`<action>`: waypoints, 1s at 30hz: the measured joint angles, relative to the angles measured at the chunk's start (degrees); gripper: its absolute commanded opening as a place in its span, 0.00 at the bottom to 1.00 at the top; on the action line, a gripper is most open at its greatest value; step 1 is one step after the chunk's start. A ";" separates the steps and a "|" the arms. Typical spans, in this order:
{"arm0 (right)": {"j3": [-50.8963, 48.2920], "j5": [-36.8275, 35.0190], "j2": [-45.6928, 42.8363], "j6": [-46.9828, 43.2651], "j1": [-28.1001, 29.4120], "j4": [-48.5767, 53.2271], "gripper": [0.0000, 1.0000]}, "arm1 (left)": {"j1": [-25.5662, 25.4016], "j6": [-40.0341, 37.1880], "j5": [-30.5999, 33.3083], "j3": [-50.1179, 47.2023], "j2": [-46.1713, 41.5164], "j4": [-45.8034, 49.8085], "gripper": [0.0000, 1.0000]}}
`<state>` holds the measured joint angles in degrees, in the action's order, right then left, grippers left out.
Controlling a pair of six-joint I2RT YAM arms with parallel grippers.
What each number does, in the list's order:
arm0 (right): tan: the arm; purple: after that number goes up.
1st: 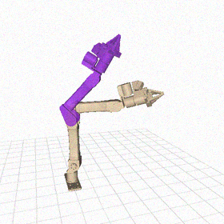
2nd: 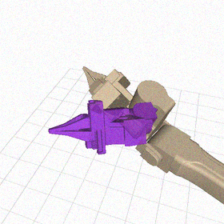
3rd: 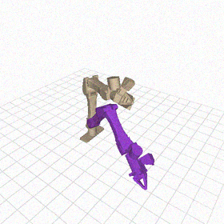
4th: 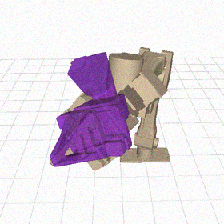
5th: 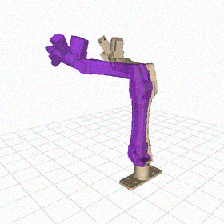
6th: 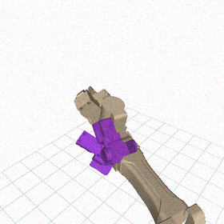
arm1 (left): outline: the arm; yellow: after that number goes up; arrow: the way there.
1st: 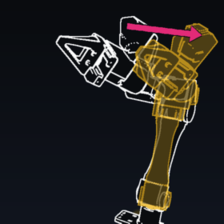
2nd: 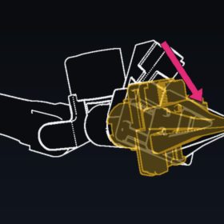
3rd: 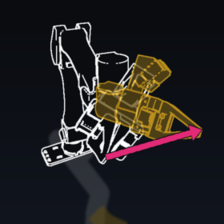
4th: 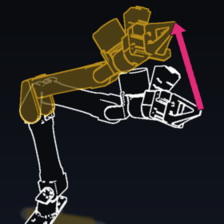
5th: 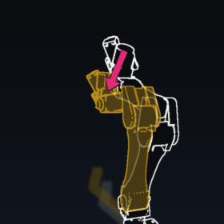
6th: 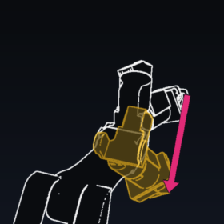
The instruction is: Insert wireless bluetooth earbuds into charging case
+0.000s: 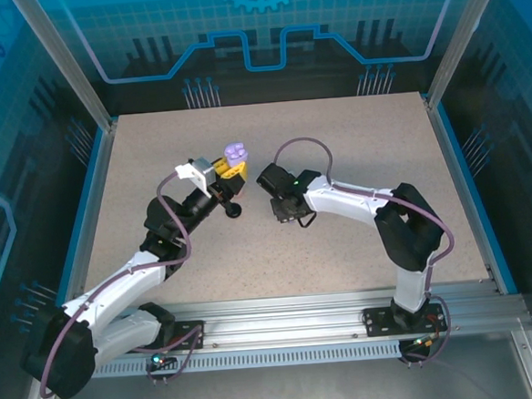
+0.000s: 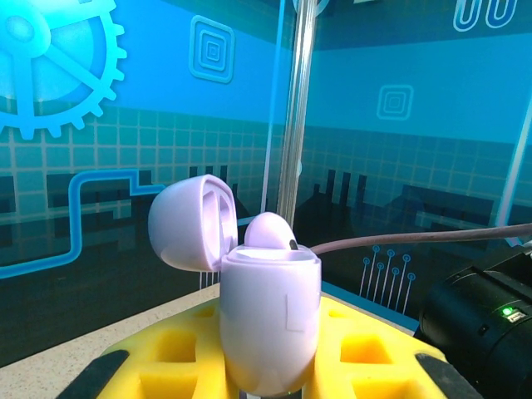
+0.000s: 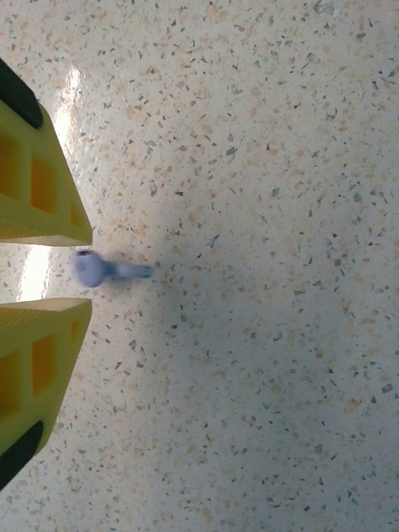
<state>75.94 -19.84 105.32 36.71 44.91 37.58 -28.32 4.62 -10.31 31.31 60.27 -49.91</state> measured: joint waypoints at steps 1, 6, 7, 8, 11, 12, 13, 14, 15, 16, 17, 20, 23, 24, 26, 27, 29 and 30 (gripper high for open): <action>0.02 0.26 0.02 0.17 0.00 -0.11 0.24 | 0.00 0.00 0.00 0.00 0.00 0.02 0.00; 1.66 0.76 0.33 0.70 -0.07 -0.26 0.26 | 0.00 0.02 -0.02 0.00 0.00 0.20 0.00; 1.81 0.76 0.42 0.83 -0.07 -0.42 0.27 | 0.00 0.02 0.00 0.00 0.00 0.22 0.00; 1.81 0.76 0.46 0.96 -0.07 -0.59 0.27 | 0.00 0.02 -0.02 0.00 0.00 0.22 0.00; 1.60 0.74 0.61 1.51 -0.11 -0.68 0.28 | 0.00 0.02 0.00 0.00 0.00 0.28 0.00; 1.33 0.72 0.61 1.75 -0.13 -0.87 0.28 | 0.00 0.04 0.00 0.00 0.00 0.35 0.00; 0.85 0.74 0.59 1.95 -0.22 -1.25 0.28 | -0.02 0.04 0.00 0.00 0.00 0.39 0.00; 0.17 0.74 0.57 2.19 -0.22 -1.46 0.28 | 0.00 0.04 -0.02 0.00 0.00 0.42 0.00; -0.66 0.72 0.42 2.38 -0.22 -1.68 0.28 | -0.02 0.02 -0.02 0.02 0.00 0.42 0.00; -1.73 0.74 0.20 2.62 -0.22 -1.79 0.28 | -0.02 0.04 -0.02 0.02 0.00 0.42 0.00; -3.10 0.76 -0.33 2.95 -0.11 -1.97 0.29 | -0.02 0.04 0.00 0.02 0.00 0.42 0.00; -6.14 0.74 -2.29 3.93 0.79 -1.70 0.29 | -0.02 0.07 -0.02 0.02 0.00 0.55 0.00; -7.50 0.68 -4.24 5.55 3.34 -1.60 0.35 | -0.02 0.52 -0.02 0.02 0.00 0.79 0.00; -7.65 0.61 -4.63 6.23 4.44 -1.60 0.37 | -0.02 0.68 -0.02 0.02 0.00 0.81 0.00; -7.74 0.37 -5.27 7.96 7.08 -1.57 0.40 | -0.02 1.07 -0.02 0.02 0.00 0.81 0.00; -7.76 0.35 -5.35 8.92 8.09 -1.57 0.41 | -0.02 1.11 -0.02 0.02 0.00 0.81 0.00; -7.80 0.37 -5.35 11.54 9.70 -1.46 0.42 | -0.02 1.20 -0.02 0.02 -0.02 0.83 0.00; -7.87 0.35 -5.35 12.90 10.16 -1.27 0.42 | -0.02 1.29 0.00 0.02 -0.02 0.83 0.00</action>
<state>68.07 -19.49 99.96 49.60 55.07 36.32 -28.34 5.91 -10.31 31.33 60.25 -49.08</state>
